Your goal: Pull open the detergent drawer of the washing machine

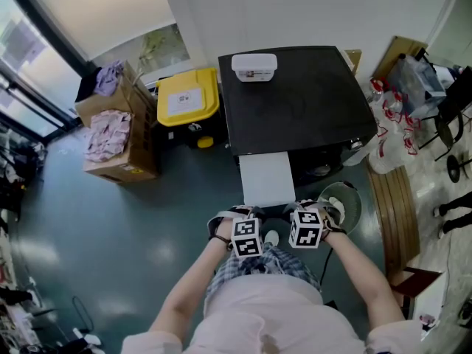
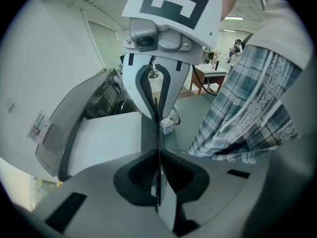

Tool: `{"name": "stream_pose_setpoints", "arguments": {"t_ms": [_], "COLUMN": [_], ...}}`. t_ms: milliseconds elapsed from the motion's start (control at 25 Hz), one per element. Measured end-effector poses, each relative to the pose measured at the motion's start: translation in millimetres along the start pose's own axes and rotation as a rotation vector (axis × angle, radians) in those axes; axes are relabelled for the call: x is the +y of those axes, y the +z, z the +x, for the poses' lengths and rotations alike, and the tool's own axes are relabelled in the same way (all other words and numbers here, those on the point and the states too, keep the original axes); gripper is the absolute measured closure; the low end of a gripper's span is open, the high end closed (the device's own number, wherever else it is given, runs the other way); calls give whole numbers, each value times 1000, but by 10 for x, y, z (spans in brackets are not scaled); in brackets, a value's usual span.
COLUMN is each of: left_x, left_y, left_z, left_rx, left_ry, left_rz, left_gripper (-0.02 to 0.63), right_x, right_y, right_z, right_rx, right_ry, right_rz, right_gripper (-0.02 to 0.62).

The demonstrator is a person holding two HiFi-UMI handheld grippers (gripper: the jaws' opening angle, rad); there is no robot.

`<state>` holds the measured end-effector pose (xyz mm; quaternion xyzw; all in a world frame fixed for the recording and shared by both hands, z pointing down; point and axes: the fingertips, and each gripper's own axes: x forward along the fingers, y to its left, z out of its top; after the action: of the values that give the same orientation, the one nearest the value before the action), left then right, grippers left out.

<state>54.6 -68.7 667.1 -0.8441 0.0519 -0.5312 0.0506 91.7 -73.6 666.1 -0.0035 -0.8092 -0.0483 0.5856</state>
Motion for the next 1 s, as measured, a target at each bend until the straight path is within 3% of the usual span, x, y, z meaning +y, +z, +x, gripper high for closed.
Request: {"name": "stream_pose_setpoints", "arguments": {"t_ms": [680, 720, 800, 1000], "left_x": [-37, -29, -6, 10], "left_y": [29, 37, 42, 74], "left_z": [-49, -61, -82, -148], "left_rx": [-48, -55, -66, -110], "left_ry": [-55, -57, -60, -68], "left_rz": [-40, -47, -61, -70], "left_gripper": [551, 536, 428, 350], "right_x": [42, 36, 10, -23], "right_y": [-12, -8, 12, 103], "right_z": [-16, -28, -65, -145], "right_rx": [-46, -53, -80, -161], "right_ry": [57, 58, 62, 82], "right_rz": [65, 74, 104, 170], "right_gripper": [534, 513, 441, 298]}}
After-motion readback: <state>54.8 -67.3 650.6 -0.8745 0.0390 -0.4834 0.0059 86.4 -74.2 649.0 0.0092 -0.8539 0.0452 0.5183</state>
